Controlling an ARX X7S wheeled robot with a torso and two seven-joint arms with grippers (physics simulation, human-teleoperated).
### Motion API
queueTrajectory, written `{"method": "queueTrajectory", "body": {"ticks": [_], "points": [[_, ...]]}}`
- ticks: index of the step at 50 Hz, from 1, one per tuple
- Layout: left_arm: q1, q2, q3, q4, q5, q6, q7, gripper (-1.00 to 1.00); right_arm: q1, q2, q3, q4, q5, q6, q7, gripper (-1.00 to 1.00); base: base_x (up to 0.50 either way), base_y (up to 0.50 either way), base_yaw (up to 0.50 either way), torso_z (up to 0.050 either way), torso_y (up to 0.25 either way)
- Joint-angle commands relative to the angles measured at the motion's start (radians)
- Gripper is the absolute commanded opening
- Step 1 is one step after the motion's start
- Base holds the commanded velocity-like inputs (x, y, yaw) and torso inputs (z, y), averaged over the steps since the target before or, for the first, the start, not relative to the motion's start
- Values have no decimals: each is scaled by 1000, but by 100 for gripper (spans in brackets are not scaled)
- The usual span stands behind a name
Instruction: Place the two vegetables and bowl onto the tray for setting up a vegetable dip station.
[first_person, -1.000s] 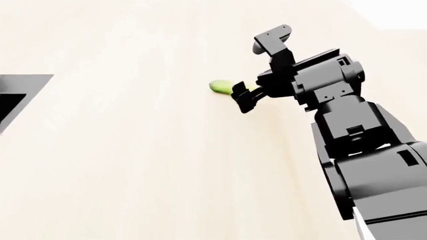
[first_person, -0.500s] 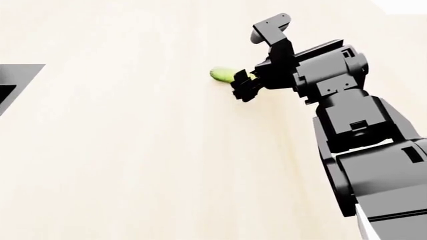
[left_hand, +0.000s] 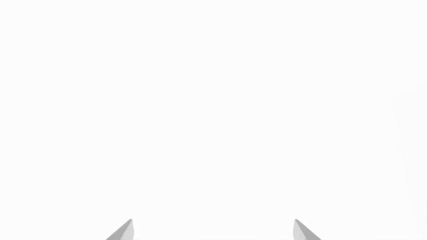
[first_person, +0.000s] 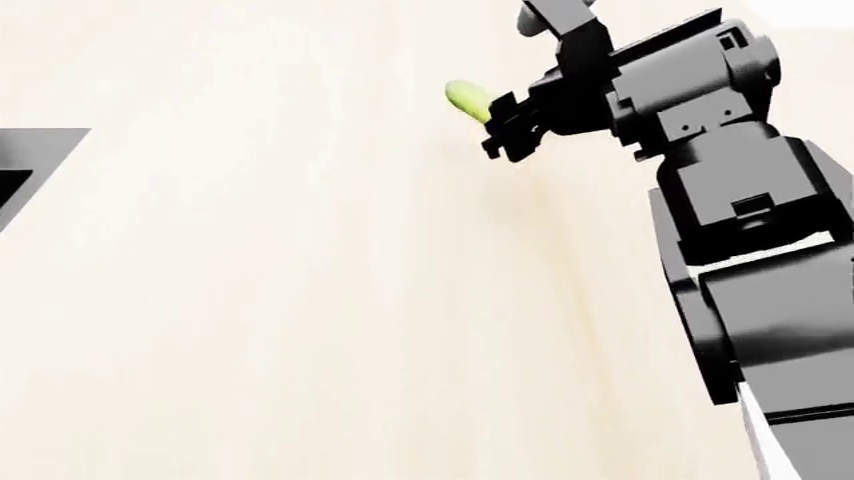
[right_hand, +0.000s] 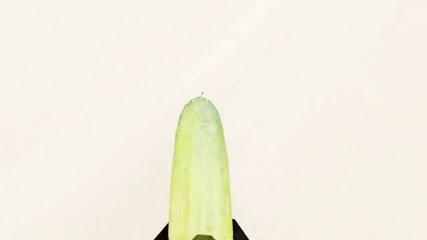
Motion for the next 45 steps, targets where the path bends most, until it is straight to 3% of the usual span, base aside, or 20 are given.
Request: {"method": "queueTrajectory", "body": {"ticks": [1, 12, 19, 30, 34, 41, 44, 45], "points": [[1, 4, 0, 3, 3, -3, -6, 100, 188, 10, -21, 3, -8, 12, 23, -100, 0, 0, 0, 0, 0], [8, 3, -14, 4, -6, 14, -13, 100, 331, 7, 85, -2, 61, 9, 69, -100, 0, 0, 0, 0, 0], [20, 5, -20, 5, -2, 26, -21, 100, 299, 39, 116, -173, 85, 77, 110, -100, 0, 0, 0, 0, 0], [23, 5, -26, 1, -15, 32, -24, 100, 240, 67, 156, -490, 107, 292, 191, -100, -3, 0, 0, 0, 246], [21, 3, -30, 0, -16, 33, -23, 100, 219, 85, 127, -673, 108, 403, 190, -100, -3, 0, 0, 0, 250], [20, 3, -33, 5, -18, 31, -25, 100, 164, 77, 283, -1113, 149, 701, 291, -100, -2, 0, 0, 0, 250], [20, 4, -32, 8, -16, 29, -24, 100, 124, 122, 224, -1354, 153, 711, 288, -100, 0, 0, 0, 0, 250], [19, 4, -32, 7, -17, 29, -24, 100, 109, 112, 269, -1424, 165, 700, 288, -100, 0, 0, 0, 0, 250]]}}
